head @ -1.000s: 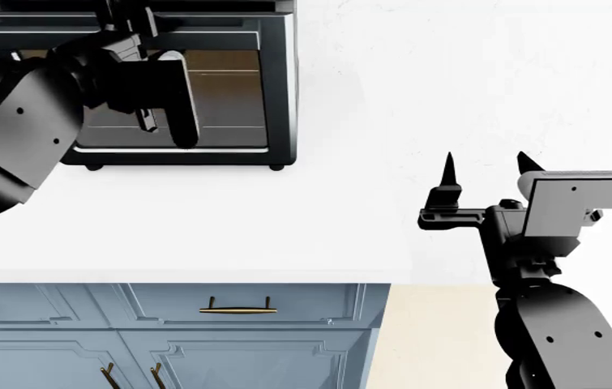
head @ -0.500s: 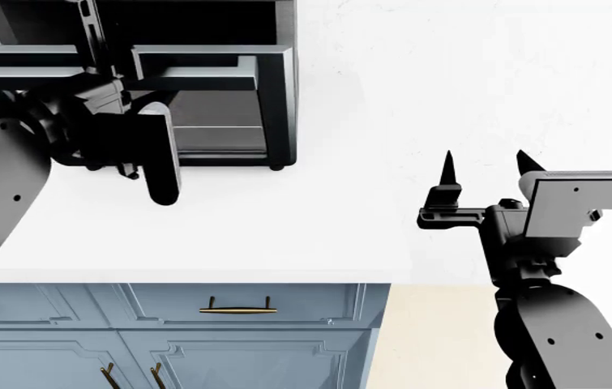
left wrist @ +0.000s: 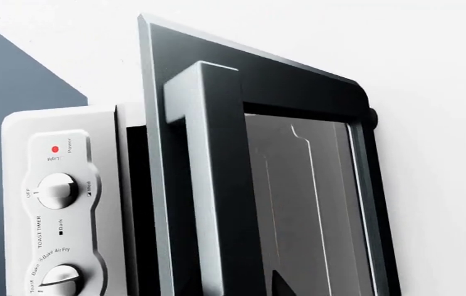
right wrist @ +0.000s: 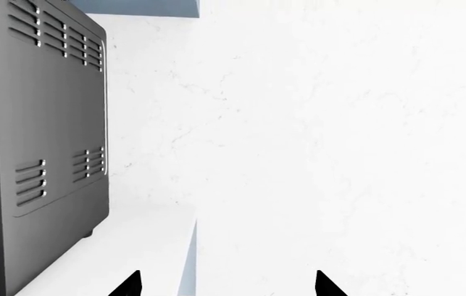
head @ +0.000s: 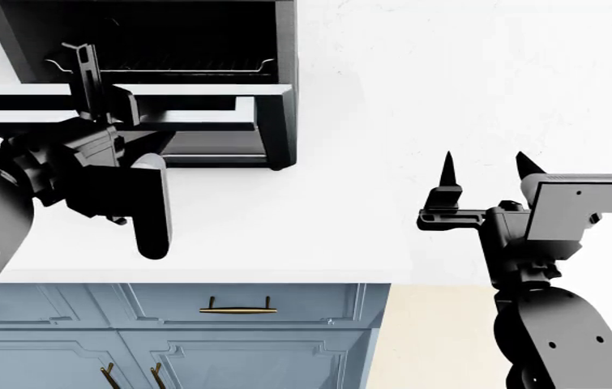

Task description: Open the toaster oven door.

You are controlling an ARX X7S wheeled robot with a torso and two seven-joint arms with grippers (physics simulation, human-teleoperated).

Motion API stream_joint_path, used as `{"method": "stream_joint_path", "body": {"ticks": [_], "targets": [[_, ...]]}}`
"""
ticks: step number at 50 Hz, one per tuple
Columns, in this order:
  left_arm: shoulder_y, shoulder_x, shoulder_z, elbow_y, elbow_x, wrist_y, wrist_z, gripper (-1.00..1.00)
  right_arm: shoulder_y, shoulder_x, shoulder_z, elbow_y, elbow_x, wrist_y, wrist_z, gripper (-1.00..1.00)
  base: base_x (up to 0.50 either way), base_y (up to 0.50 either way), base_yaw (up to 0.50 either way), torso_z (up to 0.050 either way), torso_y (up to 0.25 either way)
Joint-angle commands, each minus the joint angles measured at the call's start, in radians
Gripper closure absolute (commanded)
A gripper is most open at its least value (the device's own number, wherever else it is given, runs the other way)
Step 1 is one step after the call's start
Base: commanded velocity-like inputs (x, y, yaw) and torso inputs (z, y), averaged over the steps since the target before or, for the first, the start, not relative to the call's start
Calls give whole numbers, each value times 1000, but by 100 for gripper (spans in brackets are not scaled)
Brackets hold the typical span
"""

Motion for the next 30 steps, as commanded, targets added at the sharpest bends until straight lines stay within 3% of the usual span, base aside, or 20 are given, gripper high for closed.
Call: {"method": "stream_joint_path", "body": {"ticks": [1, 30], "targets": [[115, -39, 71, 121, -106, -86, 65, 100, -2, 0, -1, -2, 8, -7, 1, -100, 0, 0, -4, 0, 0], [244, -127, 96, 288, -142, -185, 44, 100, -24, 4, 4, 4, 23, -33, 9, -100, 2, -1, -3, 0, 0]]}}
